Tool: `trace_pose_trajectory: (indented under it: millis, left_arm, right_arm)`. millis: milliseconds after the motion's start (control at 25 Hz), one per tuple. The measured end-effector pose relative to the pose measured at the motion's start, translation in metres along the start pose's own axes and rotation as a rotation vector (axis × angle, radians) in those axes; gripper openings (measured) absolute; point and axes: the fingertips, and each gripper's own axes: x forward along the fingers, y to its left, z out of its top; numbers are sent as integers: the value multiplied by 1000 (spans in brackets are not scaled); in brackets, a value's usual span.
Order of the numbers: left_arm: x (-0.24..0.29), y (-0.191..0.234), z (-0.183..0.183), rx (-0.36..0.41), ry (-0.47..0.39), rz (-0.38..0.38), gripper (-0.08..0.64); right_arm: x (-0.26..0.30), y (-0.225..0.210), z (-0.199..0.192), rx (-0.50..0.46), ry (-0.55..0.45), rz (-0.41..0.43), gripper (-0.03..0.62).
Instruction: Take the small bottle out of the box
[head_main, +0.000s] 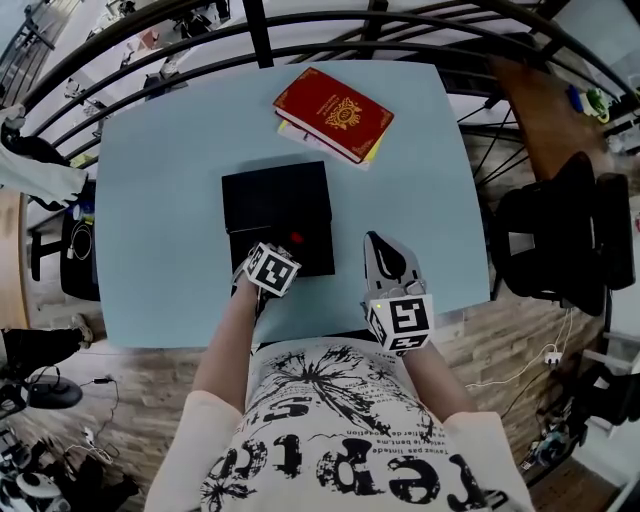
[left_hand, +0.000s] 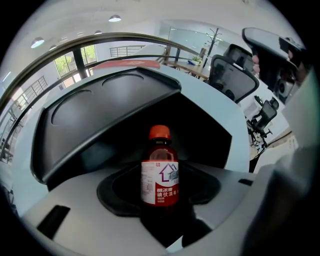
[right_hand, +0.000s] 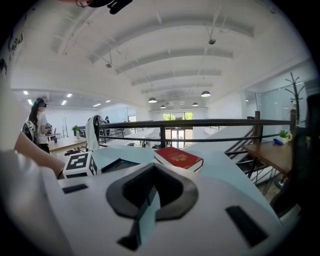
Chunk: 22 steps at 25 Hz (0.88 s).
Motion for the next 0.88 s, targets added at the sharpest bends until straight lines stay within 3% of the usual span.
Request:
trace_pose_trajectory:
  millis: [240, 360, 600, 880]
  left_arm:
    - [-18, -8, 0, -14, -35, -39, 232]
    - [-40, -10, 10, 10, -101, -32, 232]
    - [-97, -6, 38, 11, -338, 29, 232]
    - [-196, 12, 71, -28, -677, 140, 232]
  right_arm:
    - [-6, 14, 6, -11, -2, 24, 11]
    - [-8, 21, 11, -19, -10, 32, 11]
    - [-6, 35, 28, -45, -53, 46, 11]
    - [-1, 71, 58, -130, -131, 132, 11]
